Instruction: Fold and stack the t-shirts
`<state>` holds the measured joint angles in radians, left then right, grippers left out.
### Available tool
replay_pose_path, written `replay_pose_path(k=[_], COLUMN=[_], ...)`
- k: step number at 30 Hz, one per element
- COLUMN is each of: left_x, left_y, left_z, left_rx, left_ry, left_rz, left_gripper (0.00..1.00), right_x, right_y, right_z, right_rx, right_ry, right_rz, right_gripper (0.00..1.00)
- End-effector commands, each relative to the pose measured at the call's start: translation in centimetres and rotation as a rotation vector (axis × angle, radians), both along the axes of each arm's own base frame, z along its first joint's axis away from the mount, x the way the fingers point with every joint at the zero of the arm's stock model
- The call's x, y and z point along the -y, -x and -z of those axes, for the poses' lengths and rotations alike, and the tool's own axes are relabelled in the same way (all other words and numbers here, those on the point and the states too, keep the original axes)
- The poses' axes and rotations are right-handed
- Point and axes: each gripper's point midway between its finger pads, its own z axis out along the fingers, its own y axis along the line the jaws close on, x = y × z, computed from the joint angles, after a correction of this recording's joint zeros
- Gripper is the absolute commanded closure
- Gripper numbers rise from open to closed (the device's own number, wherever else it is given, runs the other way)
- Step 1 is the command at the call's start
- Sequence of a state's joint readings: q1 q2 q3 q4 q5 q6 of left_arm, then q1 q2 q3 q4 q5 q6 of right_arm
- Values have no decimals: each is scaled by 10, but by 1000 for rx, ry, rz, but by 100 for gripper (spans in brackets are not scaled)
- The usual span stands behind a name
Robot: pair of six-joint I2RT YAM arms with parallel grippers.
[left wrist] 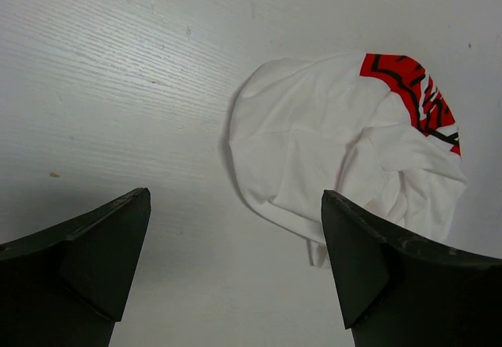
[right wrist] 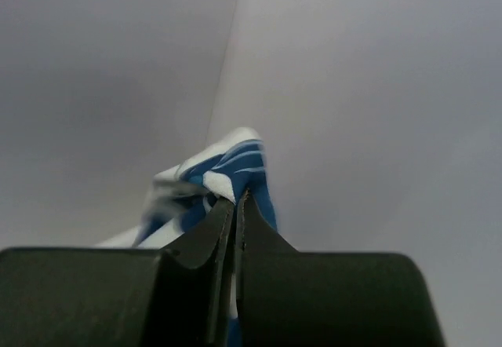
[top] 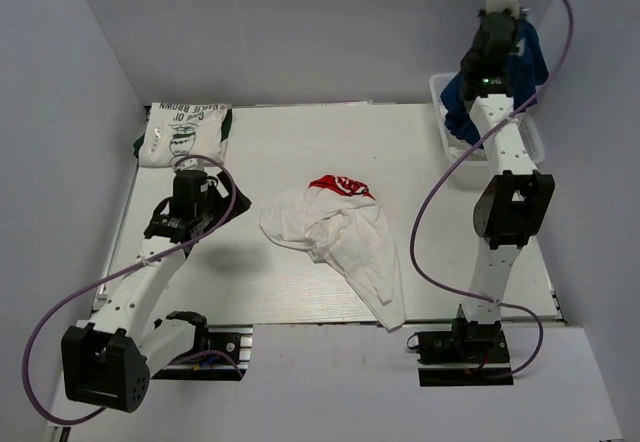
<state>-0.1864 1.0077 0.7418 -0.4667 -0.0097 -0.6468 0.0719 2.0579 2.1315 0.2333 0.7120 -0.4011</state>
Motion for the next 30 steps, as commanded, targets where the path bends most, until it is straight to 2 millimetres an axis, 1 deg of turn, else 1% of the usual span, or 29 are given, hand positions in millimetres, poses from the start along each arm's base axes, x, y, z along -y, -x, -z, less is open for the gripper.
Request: replay_pose_path(k=[1, 2, 3, 4, 5, 6, 7, 8, 9, 10, 11, 12, 13, 14, 15, 16, 18, 19, 20, 21, 22, 23, 24, 25, 26, 27, 28, 29, 30], left_x=[9, 9, 15, 21, 27, 29, 32, 34, 34, 34, 34, 35, 35, 35, 36, 36, 36, 36, 34, 32, 32, 32, 32, 35, 43, 46, 50, 52, 55], left_y=[-7, -9, -7, -8, -8, -7, -11, -13, -14, -16, -17, -19, -21, -21, -24, -25, -26, -26, -25, -26, -26, -24, -25, -25, -24, -29, -24, -25, -26], left_z=[-7, -8, -8, -6, -5, -5, -9, -11, -12, -16, -12, -17, -13, -10, -8, -5, 7, 12, 23, 27, 31, 38, 44, 49, 50, 50, 61, 63, 66], left_rx=[-6, -8, -10, -16, -22, -21, -4, -4, 8, 17, 7, 17, 10, 1, 3, -8, -46, -61, -93, -104, -115, -136, -148, -157, -155, -139, -175, -176, -177], left_ry=[7, 7, 22, 32, 54, 54, 49, 55, 45, 46, 45, 46, 38, 37, 37, 36, 33, 31, 22, 12, 11, 9, 8, 17, 37, 42, 46, 53, 46], left_rz=[50, 50, 83, 105, 132, 153, 180, 189, 199, 199, 199, 199, 205, 205, 205, 204, 204, 203, 196, 187, 186, 186, 186, 197, 227, 244, 261, 269, 284], left_gripper=[1, 1, 1, 1, 1, 1, 1, 1, 1, 1, 1, 1, 1, 1, 1, 1, 1, 1, 1, 1, 1, 1, 1, 1, 1, 1, 1, 1, 1], right_x=[34, 49, 55, 57, 52, 56, 51, 53, 49, 48, 45, 41, 37, 32, 24, 16, -1, -8, -17, -25, -36, -52, -58, -80, -94, -109, -119, -131, -160], right_y=[-5, -7, -11, -14, -16, -15, -15, -12, -12, -8, -9, -10, -8, -5, -4, 0, 18, 22, 33, 51, 58, 73, 91, 102, 121, 136, 150, 171, 185], right_z=[31, 54, 88, 111, 168, 185, 211, 235, 245, 262, 258, 259, 245, 230, 221, 200, 163, 158, 134, 140, 136, 120, 120, 140, 145, 134, 157, 171, 157], right_rx=[-6, -59, -88, -133, -221, -250, -307, -327, -356, -399, -400, -416, -413, -409, -411, -391, -381, -390, -363, -412, -422, -409, -418, -467, -478, -453, -502, -512, -468], right_ry=[-53, -65, -133, -160, -225, -248, -272, -340, -355, -403, -449, -469, -479, -475, -474, -469, -465, -469, -461, -470, -462, -452, -454, -459, -466, -469, -496, -565, -560], right_rz=[-8, 5, 2, -18, -48, -56, -74, -60, -67, -56, -55, -97, -113, -140, -178, -219, -293, -326, -357, -364, -393, -440, -449, -489, -514, -550, -566, -581, -677], right_gripper=[100, 100, 100, 100, 100, 100, 100, 100, 100, 100, 100, 100, 92, 78, 10, 10, 10, 10, 10, 10, 10, 10, 10, 10, 10, 10, 10, 10, 10])
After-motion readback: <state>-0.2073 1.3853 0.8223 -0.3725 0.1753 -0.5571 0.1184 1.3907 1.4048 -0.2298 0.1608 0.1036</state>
